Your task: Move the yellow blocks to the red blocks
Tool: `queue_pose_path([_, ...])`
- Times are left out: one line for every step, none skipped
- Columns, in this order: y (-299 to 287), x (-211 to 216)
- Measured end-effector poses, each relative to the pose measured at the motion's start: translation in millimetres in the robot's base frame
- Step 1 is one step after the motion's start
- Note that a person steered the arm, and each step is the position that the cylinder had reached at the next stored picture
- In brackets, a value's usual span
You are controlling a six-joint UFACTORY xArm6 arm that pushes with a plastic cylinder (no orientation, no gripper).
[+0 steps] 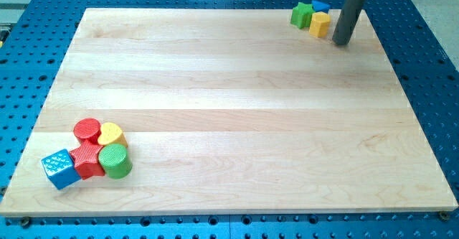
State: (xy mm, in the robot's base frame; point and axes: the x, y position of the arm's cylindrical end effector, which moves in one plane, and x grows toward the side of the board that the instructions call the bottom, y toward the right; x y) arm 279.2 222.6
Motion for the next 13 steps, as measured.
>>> queue_pose_path([-36,5])
queue_pose_path([-70,23])
queue_pose_path([-17,17])
queue_pose_path([17,-25])
queue_pose_path([21,-48])
queue_pose_path([-19,-44])
queue_pose_path([-109,-18])
queue_pose_path([-216,23])
queue_pose_path([-265,52])
queue_pose_path([-242,-2])
queue_pose_path([-159,-5])
queue_pose_path([-127,7])
queue_pose_path([-225,80])
